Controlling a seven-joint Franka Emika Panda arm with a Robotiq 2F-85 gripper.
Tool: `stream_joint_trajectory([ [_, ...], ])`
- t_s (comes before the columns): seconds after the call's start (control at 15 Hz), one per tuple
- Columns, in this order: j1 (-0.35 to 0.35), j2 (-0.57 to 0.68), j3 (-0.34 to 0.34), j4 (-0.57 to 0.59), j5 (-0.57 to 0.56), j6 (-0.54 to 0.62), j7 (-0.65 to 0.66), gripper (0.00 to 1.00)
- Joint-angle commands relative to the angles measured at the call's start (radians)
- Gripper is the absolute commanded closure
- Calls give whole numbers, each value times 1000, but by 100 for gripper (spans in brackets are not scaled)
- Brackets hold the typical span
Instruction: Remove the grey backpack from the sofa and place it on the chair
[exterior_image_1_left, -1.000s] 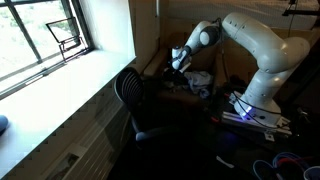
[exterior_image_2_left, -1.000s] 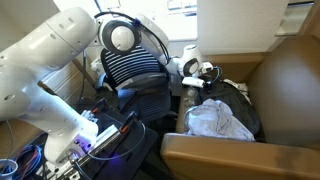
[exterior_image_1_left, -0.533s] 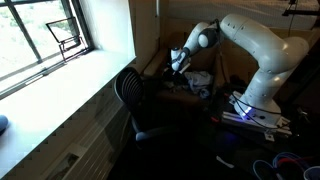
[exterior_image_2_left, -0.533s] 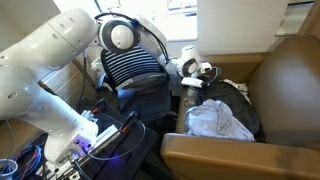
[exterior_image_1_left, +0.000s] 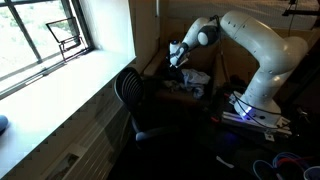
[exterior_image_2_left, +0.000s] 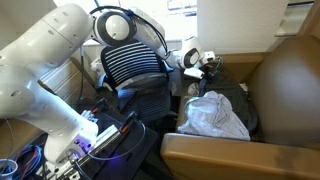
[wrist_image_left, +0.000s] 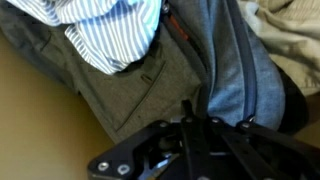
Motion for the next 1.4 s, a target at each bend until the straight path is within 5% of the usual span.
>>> stream_joint_trajectory([
  [0.0, 14, -186, -13, -170, 11, 170, 44, 99],
  [0.47, 72, -425, -145, -382, 38, 397, 244, 99],
  [1.0, 152, -781, -235, -606, 154, 154, 495, 99],
  [1.07, 15, -849, -42, -615, 198, 190, 256, 99],
  [1.2, -9, -952, 26, -660, 261, 154, 169, 99],
  [1.27, 137, -971, -161, -675, 211, 109, 420, 99],
  [1.33, 140, -1019, -153, -693, 210, 95, 450, 99],
])
